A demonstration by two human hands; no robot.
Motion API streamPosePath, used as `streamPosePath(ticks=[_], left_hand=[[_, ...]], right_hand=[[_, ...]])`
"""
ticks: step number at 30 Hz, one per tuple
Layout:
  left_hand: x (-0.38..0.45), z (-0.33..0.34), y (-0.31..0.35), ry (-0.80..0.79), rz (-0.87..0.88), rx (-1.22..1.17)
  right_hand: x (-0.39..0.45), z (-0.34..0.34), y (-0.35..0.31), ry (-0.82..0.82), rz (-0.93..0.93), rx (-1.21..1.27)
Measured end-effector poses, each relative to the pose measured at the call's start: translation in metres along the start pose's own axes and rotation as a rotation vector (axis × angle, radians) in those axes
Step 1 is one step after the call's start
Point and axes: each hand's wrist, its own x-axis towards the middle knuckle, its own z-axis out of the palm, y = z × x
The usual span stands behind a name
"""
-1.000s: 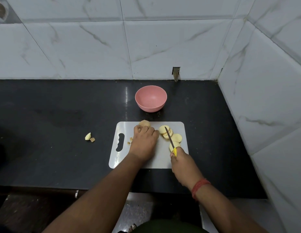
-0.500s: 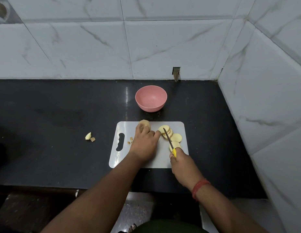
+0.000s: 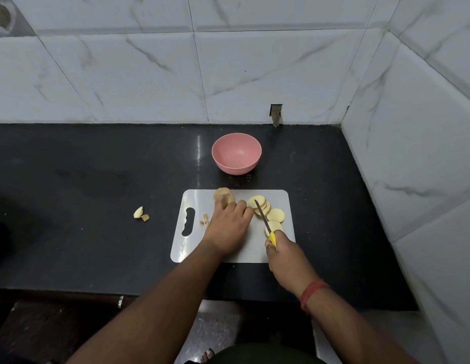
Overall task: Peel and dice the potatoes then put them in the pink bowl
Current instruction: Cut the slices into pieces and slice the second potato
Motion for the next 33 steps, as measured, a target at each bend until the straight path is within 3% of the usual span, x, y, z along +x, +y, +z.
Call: streamPosePath(ticks=[12,21,27,33], left_hand=[[0.000,0.005,-0.001,-0.008,-0.014,0.007],[-0.009,0.012,0.010,0.242,-0.075,-0.115],[-0.014,0.019,0.025,0.113,-0.131,-0.157],[-0.024,0.025,0.014,0.086,-0.102,-0.244]], right_hand=[[0.003,-0.001,0.001,0.006,0.002,-0.012],[0.005,-0.002,0.003,0.040,0.010,0.040],[0.006,-0.001,0.007,0.059,0.017,0.106],[0.007,0.003,0.010,0.040,0.061,0.067]])
